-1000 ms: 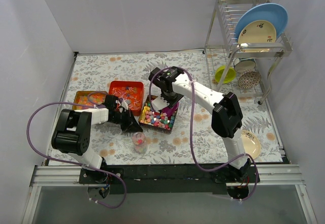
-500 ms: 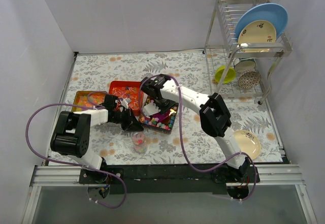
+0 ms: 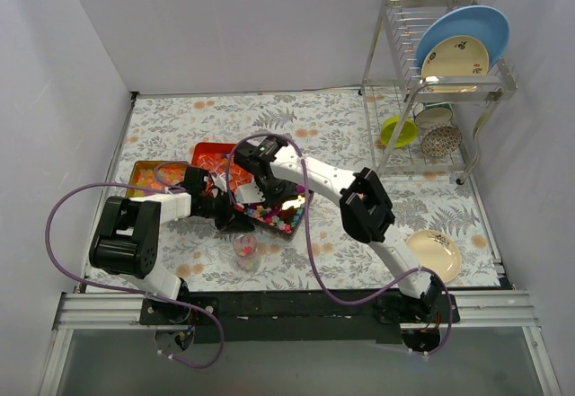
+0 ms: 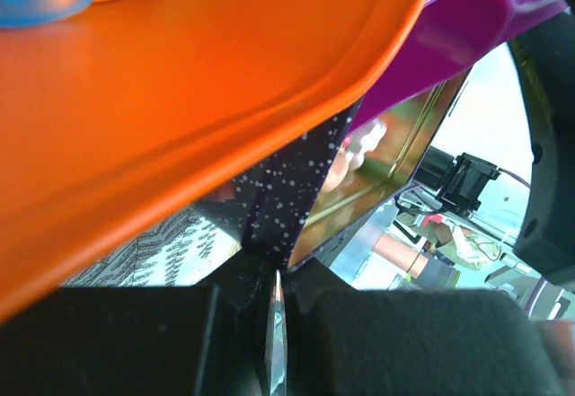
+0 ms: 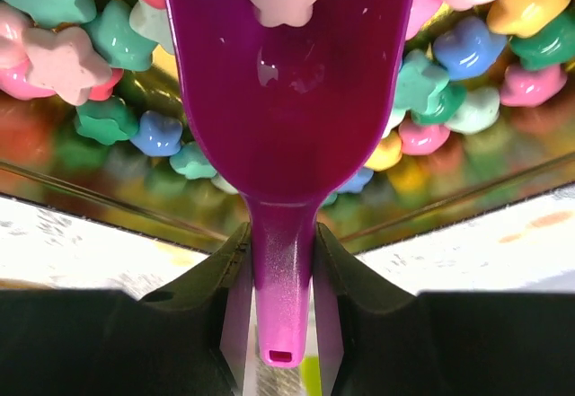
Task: Pack the candies
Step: Scoop the fake candies from the storage box.
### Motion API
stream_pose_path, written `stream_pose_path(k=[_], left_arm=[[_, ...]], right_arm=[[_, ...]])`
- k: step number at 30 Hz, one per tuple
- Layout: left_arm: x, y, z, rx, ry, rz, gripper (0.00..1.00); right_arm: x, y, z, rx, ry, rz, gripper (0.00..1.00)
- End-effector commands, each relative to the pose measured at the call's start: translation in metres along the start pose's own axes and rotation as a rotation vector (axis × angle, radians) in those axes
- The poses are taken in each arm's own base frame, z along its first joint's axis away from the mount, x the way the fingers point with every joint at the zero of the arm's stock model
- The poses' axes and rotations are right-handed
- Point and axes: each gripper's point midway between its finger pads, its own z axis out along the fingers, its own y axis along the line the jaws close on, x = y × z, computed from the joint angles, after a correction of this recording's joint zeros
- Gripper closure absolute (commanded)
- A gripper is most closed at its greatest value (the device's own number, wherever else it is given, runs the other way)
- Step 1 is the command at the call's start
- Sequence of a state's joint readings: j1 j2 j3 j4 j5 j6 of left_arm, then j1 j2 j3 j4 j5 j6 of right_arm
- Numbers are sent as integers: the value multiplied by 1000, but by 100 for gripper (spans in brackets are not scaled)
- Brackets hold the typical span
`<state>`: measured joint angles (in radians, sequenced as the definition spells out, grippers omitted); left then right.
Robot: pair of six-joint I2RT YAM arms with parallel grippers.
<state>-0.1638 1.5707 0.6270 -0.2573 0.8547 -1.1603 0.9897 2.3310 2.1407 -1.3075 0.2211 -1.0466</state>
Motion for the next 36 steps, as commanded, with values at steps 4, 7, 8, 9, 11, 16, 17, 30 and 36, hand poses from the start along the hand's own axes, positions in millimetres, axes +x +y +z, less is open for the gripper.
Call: stream_pose_path(k=[4, 7, 8, 9, 11, 16, 17, 30, 36], left_arm=[[-11, -12, -6, 16, -43, 71, 100], [-14, -15, -9, 12, -61, 87, 100], [-16, -18, -12, 12, -76, 99, 100], [-18, -19, -14, 9, -87, 108, 100], [-20, -24, -21, 9, -99, 134, 100], [-32, -51, -42, 24, -110, 217, 100], [-35, -56, -46, 27, -114, 229, 97], [-68, -69, -126, -80, -135, 285, 68], [-104, -61, -169, -76, -279, 184, 67]], right_arm=[[-31, 19, 7, -156, -289, 197, 99], [-33, 13, 4, -142, -368, 221, 99], [-34, 14, -2, -138, -395, 223, 99], [-32, 19, 2, -150, -392, 216, 99], [-31, 16, -2, -111, -421, 199, 99], [-30, 26, 2, -107, -464, 175, 99], [-31, 27, 0, -106, -471, 172, 99], [-18, 17, -19, -33, -575, 173, 99], [-7, 12, -31, -6, -631, 195, 99]])
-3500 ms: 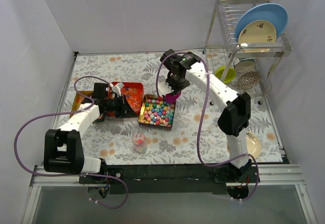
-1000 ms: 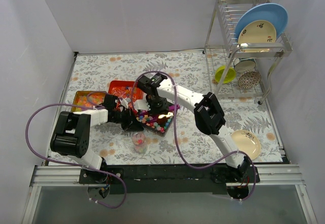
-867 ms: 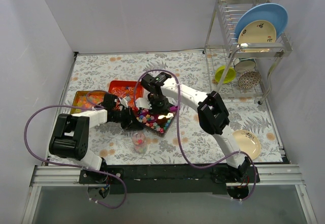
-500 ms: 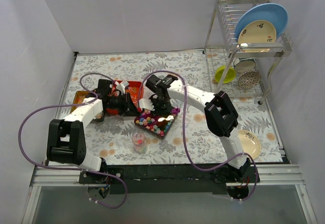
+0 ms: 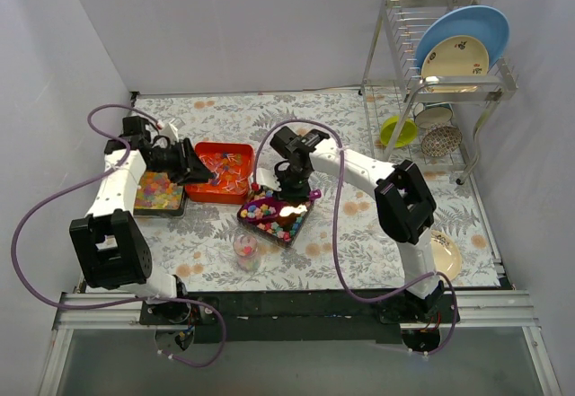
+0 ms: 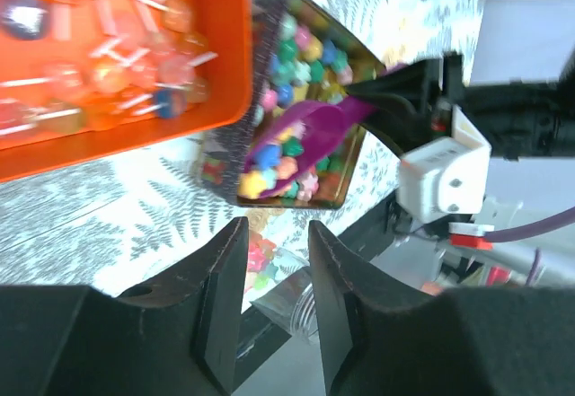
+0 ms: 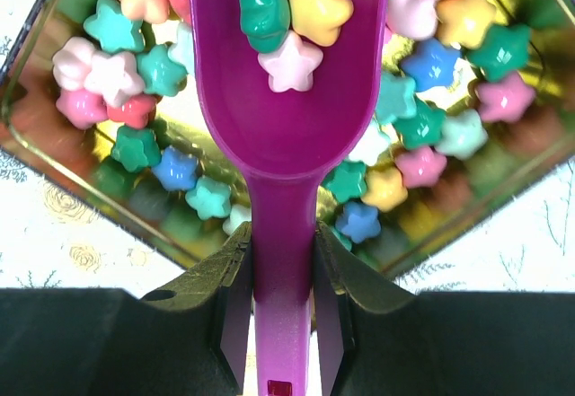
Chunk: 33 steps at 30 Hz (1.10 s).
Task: Pack the candies
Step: Scoop the fake candies from the storage box, then place the fake candies in the packing bottle.
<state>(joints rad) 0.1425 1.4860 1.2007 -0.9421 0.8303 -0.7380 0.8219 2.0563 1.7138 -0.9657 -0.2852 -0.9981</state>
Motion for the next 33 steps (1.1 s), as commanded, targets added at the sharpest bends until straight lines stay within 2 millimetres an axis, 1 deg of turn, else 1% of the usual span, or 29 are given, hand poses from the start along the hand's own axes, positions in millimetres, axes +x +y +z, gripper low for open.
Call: stream_pose_path(k=[1, 3, 4, 6, 8, 9, 12, 13, 14, 15, 16, 17, 18, 19, 20, 23, 24, 27, 29, 30, 31, 32, 33], left_arm=[[-24, 9, -29, -16, -76, -46, 67], [-34, 12, -35, -24, -106, -44, 67], [-38, 17, -39, -34, -126, -53, 67], [-45, 20, -43, -40, -149, -58, 67], [-51, 20, -47, -33, -170, -51, 66], [-52, 20, -48, -31, -176, -46, 66], [-54, 14, -50, 10, -192, -20, 64], [-52, 12, -49, 32, -192, -17, 64], [-52, 11, -49, 42, -197, -5, 63], [-50, 12, -49, 43, -199, 6, 62], [-46, 13, -48, 40, -198, 11, 62], [-45, 14, -48, 33, -203, 19, 62], [-43, 15, -48, 28, -205, 28, 61], [-42, 15, -49, 17, -214, 36, 61], [-41, 18, -48, 1, -219, 36, 61], [-41, 17, -49, 3, -229, 40, 60], [-41, 17, -49, 5, -231, 41, 60], [-43, 23, -45, -2, -229, 31, 60], [-46, 26, -44, -13, -233, 27, 60], [-49, 29, -44, -32, -243, 25, 60], [-51, 30, -45, -37, -250, 23, 60], [-54, 30, -46, -41, -262, 25, 60], [-53, 31, -46, -48, -266, 20, 60]], right_arm=[[-19, -7, -34, 63, -139, -23, 99], [-13, -7, -36, 61, -149, -11, 99], [-14, -6, -40, 68, -160, -12, 99], [-9, -3, -41, 61, -163, -7, 99], [-9, -4, -47, 75, -188, -8, 99], [-6, -1, -46, 69, -194, -3, 99], [-7, -1, -56, 90, -246, -4, 99], [-11, 6, -61, 82, -290, -4, 99], [-11, 0, -66, 110, -329, -1, 99], [-14, 0, -71, 125, -360, 1, 99], [-14, 8, -74, 128, -386, -3, 99], [-19, 3, -79, 165, -405, -24, 99], [-23, 5, -89, 196, -428, -32, 99], [-22, 7, -88, 204, -434, -28, 99], [-25, 5, -92, 225, -450, -38, 99], [-31, 4, -107, 255, -463, -41, 99], [-31, 8, -110, 246, -460, -34, 99], [-40, 7, -130, 270, -465, -62, 99], [-41, 13, -137, 252, -448, -68, 99], [-48, 9, -150, 273, -450, -84, 99], [-46, 17, -150, 236, -429, -70, 99], [-51, 20, -155, 229, -426, -90, 99], [-56, 17, -163, 241, -420, -101, 99]])
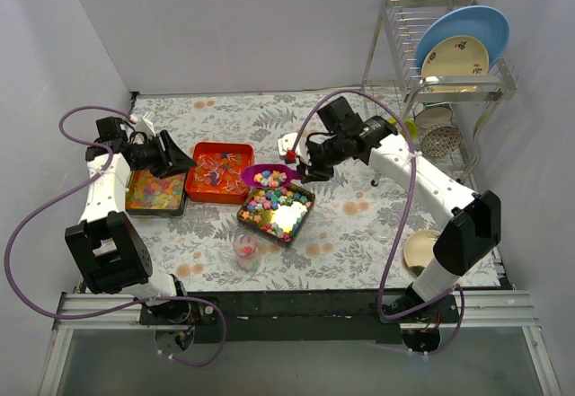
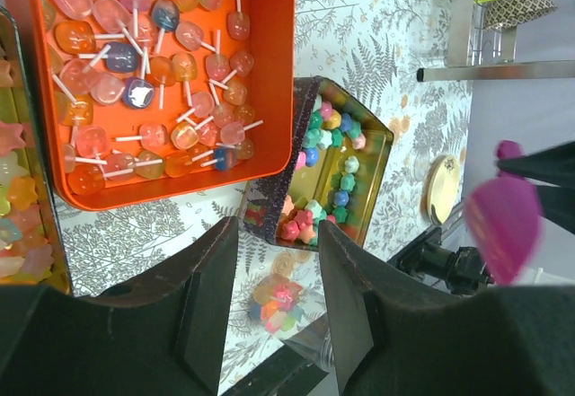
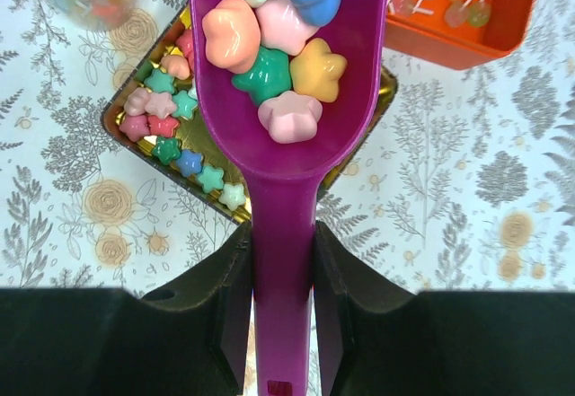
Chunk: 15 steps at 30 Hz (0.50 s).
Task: Pack the candies
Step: Place the fake candies in the packing bottle.
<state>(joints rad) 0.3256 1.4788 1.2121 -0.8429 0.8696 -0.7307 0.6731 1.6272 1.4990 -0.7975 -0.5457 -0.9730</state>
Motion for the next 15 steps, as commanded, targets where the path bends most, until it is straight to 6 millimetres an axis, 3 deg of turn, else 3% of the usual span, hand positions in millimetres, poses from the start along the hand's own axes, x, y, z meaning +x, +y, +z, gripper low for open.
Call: stream_pose_path(k=[1, 7, 15], left_arm=[[-10, -1, -6, -29, -67, 29, 60], [2, -18, -13, 27, -86, 10, 59], [11, -36, -25, 50, -124, 39, 59]], right_arm=[[-41, 4, -30, -23, -9, -56, 99], [-55, 18, -38, -73, 117, -111, 99], [-28, 46, -36, -139, 315, -170, 99]])
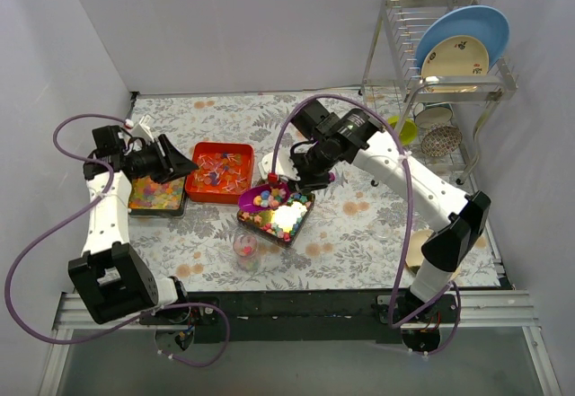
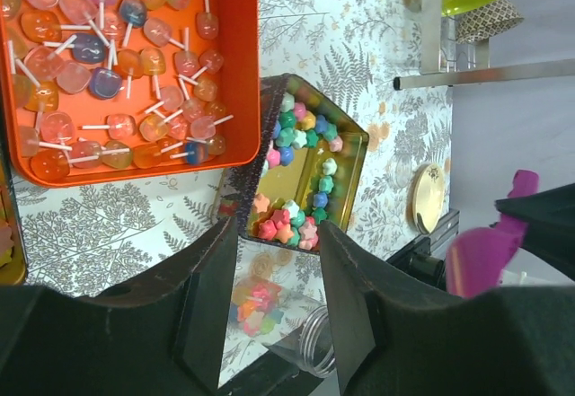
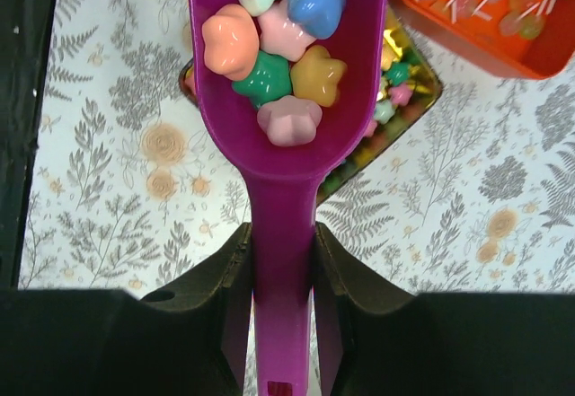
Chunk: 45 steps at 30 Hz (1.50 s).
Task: Pack the candies
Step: Place the fake candies in the packing bottle.
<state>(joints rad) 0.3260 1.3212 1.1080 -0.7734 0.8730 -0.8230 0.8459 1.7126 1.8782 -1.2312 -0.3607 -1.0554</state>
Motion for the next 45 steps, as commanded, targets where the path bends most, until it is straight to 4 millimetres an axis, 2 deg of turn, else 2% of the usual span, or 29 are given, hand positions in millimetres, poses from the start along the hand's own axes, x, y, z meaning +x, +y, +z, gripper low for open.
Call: stream_pose_path(k=[1, 3, 11, 15, 26, 33, 35, 38, 39, 42, 45], left_arm=[[-2, -18, -11, 37, -56, 27, 59], [-1, -20, -13, 38, -66, 17, 59], [1, -22, -13, 48, -87, 11, 59], [4, -20, -11, 49, -86, 6, 58], [11, -12, -9, 41, -111, -3, 58], [16, -10, -10, 37, -114, -10, 57], [17, -9, -9, 38, -113, -11, 57], [18, -9, -9, 38, -110, -16, 57], [18, -9, -9, 37, -109, -17, 57], [17, -8, -9, 32, -109, -18, 57], [18, -5, -8, 22, -104, -21, 57]], right_arm=[[19, 19, 0, -36, 146, -38, 99], [25, 21, 4, -37, 194, -40, 99], [27, 31, 17, -22, 350, -93, 99], [32, 28, 19, 9, 438, -111, 99], [8, 16, 20, 92, 537, -268, 99], [-4, 14, 22, 100, 520, -306, 99], [-8, 20, 27, 63, 469, -297, 99], [-3, 31, 34, -13, 387, -242, 99], [7, 34, 38, -39, 391, -210, 99], [15, 39, 44, -82, 373, -163, 99], [6, 38, 46, -104, 293, -138, 99]])
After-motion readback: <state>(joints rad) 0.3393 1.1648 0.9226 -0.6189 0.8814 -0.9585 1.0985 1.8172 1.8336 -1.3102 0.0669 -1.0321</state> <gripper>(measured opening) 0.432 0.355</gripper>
